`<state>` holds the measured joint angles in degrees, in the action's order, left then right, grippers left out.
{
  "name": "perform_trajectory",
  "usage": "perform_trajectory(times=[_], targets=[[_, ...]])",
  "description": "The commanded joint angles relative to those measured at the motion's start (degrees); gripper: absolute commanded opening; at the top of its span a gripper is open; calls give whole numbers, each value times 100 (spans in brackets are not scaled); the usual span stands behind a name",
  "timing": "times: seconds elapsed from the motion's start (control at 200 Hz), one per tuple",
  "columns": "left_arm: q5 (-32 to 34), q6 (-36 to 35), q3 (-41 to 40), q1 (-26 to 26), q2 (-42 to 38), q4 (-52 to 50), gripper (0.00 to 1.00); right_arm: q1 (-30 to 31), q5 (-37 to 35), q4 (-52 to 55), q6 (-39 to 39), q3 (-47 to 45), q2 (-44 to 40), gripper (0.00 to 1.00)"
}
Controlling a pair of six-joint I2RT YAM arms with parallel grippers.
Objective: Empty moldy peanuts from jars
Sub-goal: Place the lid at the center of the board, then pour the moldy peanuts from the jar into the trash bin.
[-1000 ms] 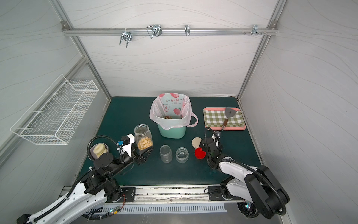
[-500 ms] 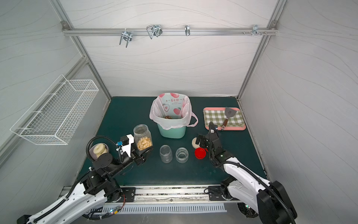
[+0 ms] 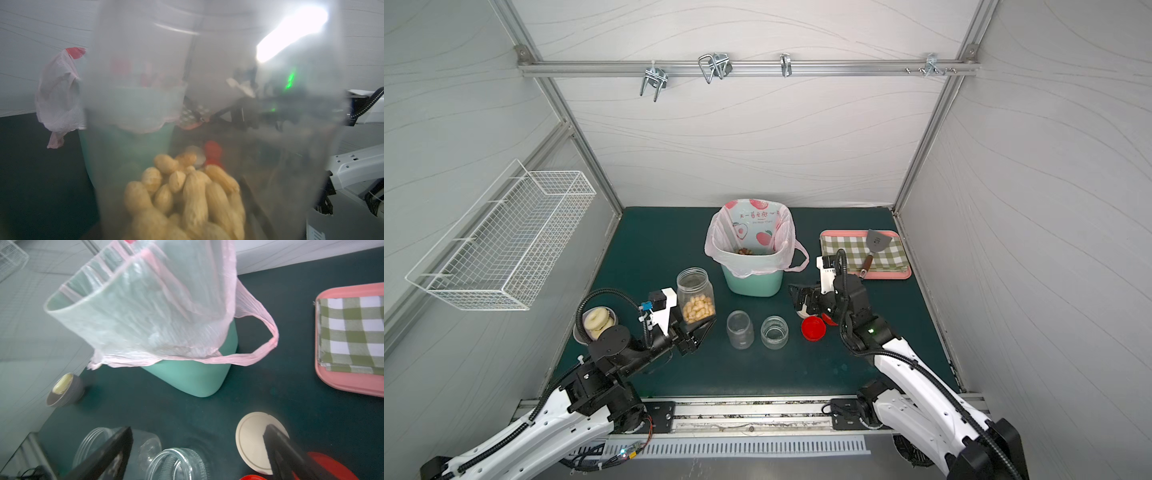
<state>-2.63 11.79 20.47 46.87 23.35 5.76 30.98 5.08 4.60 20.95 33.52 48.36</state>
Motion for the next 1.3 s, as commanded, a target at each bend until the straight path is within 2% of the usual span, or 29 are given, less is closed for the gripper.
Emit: perform_trajectory(times=[0.0,0.245,0.5,0.645,0.84,1.006,1.296], targets=[[-289,99,141,-8,58,691,27,-30,841,750,-321,369,7,99],[-753,239,219,-4,299,1013,26,-30,2453,1130,-234,1108,240,99],[-1073,478,177,-4,386,1418,25,83,4197,359,310,1476,288,99],[-1352,654,186,-3,557,1747,25,638,4365,182,190,1904,448,99],[-1715,875,159,-5,732,2292,25,1363,4318,46,52,2707,1115,99],[-1907,913,194,-7,666,2306,25,1736,3939,180,-276,3404,1671,99],[-2197,981,266,-9,756,2366,25,2287,4001,100,-495,4195,2541,99]])
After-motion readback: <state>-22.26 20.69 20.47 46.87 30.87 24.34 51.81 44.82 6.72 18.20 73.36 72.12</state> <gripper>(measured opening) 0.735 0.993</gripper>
